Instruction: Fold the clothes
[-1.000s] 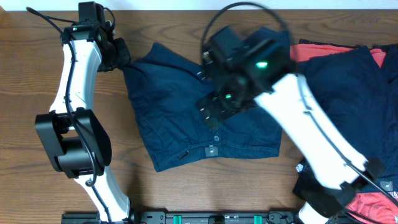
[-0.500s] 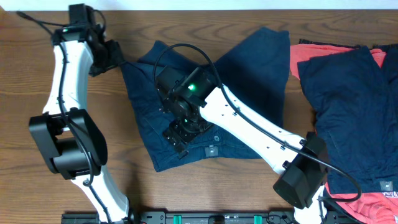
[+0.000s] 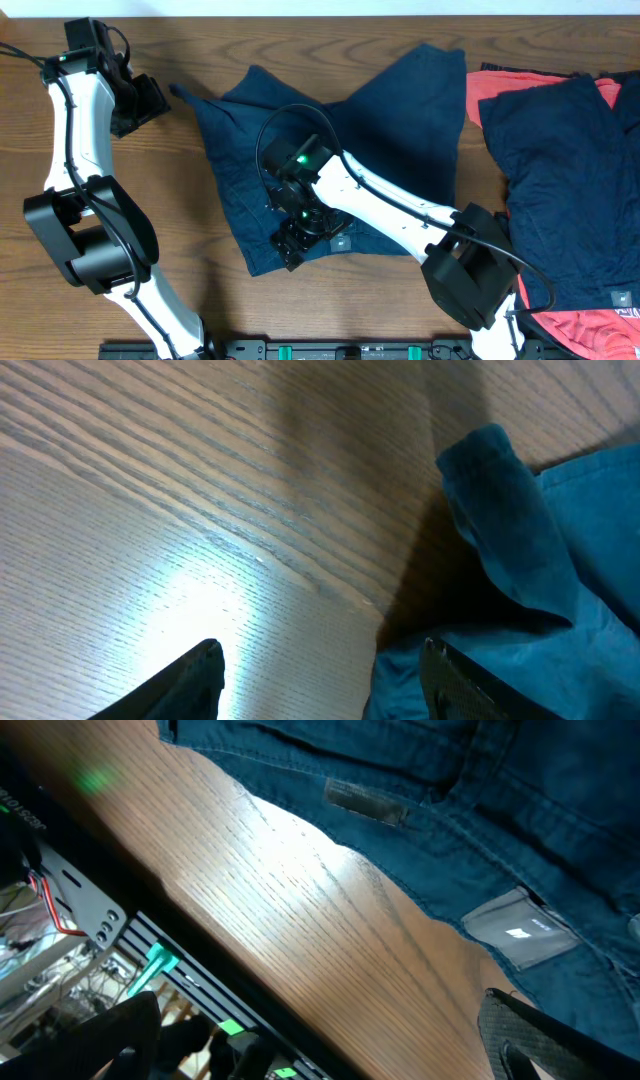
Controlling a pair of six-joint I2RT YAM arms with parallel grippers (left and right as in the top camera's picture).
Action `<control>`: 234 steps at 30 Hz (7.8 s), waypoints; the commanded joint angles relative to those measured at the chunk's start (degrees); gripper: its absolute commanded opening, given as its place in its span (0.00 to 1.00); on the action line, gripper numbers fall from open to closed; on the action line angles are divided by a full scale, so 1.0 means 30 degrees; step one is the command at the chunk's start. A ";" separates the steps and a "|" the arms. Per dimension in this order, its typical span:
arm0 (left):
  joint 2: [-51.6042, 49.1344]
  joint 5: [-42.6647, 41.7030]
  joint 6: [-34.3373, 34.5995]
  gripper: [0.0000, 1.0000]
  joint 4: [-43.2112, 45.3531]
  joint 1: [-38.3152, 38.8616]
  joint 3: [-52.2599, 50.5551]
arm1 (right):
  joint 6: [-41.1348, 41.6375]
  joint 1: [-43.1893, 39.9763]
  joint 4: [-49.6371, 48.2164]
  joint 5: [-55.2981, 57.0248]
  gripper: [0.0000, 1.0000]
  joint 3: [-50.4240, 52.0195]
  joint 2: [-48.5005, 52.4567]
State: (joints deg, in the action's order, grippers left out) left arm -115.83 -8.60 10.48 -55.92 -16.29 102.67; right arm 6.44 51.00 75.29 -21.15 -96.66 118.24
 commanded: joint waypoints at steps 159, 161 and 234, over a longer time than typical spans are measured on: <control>-0.0066 -0.3504 -0.0087 0.66 -0.0284 -0.0044 -0.0073 | 0.3424 -1.3107 -1.2772 0.4233 0.01 1.5314 -0.5304; -0.0066 -0.3497 -0.0087 0.66 -0.0350 -0.0044 -0.0073 | 0.3745 -1.3471 -1.2743 0.4561 0.01 1.5314 -0.5297; -0.0066 -0.5136 -0.0554 0.66 -0.1282 -0.0044 -0.0073 | 0.2033 0.1647 -0.4211 0.1005 0.77 0.8225 -0.2710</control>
State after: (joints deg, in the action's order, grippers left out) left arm -115.83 -23.66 10.07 -59.59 -16.29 102.67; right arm 15.16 53.76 61.67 -16.47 -71.42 107.15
